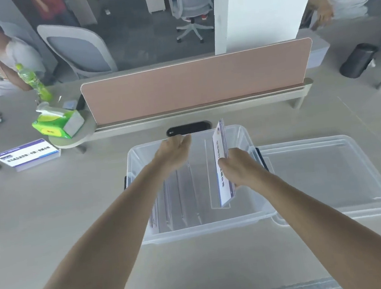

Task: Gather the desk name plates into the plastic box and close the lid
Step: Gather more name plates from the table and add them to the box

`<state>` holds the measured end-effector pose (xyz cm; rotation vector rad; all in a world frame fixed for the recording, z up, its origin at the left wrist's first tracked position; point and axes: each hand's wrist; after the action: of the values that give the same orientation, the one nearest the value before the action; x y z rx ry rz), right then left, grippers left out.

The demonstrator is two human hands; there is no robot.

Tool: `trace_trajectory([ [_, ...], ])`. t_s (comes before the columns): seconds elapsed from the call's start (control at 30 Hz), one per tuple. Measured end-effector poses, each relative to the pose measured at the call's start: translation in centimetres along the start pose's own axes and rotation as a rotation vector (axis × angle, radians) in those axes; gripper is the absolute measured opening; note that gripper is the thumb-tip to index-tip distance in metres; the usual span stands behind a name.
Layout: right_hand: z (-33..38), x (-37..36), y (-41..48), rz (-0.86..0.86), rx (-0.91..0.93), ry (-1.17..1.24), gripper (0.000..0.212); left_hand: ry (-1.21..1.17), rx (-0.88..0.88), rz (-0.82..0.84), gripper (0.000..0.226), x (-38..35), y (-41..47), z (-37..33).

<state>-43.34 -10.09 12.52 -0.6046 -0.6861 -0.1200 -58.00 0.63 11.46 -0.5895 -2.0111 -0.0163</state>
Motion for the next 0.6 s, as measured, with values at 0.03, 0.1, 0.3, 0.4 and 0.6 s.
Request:
trace_trajectory([
  [0.03,-0.2,-0.3,0.4,0.010,-0.008,-0.011,0.029,0.026,0.000,-0.010,0.036,-0.3,0.3,1.0],
  [0.1,-0.7,-1.3,1.6,0.043,-0.033,-0.030,0.030,0.031,0.002,-0.021,0.036,-1.4,1.4,3.0],
  [0.3,-2.0,-5.6,5.5,0.118,-0.129,-0.160,0.031,0.164,-0.094,0.104,0.035,-5.8,5.7,7.7],
  [0.4,-2.8,-7.7,7.0,0.147,-0.159,-0.236,0.027,0.278,-0.126,0.116,0.026,-7.3,7.2,9.6],
  [0.6,-2.9,-9.3,8.8,0.184,-0.183,-0.301,0.012,0.288,-0.195,0.096,0.024,-8.7,8.1,12.6],
])
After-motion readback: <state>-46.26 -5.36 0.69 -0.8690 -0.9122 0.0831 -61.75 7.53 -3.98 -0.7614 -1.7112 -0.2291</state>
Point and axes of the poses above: each hand's wrist, its own y-axis towards the middle knuckle, its own x-axis out of the back of the hand, z = x × y, and after that the axes turned 2 degrees about -x, right-handed
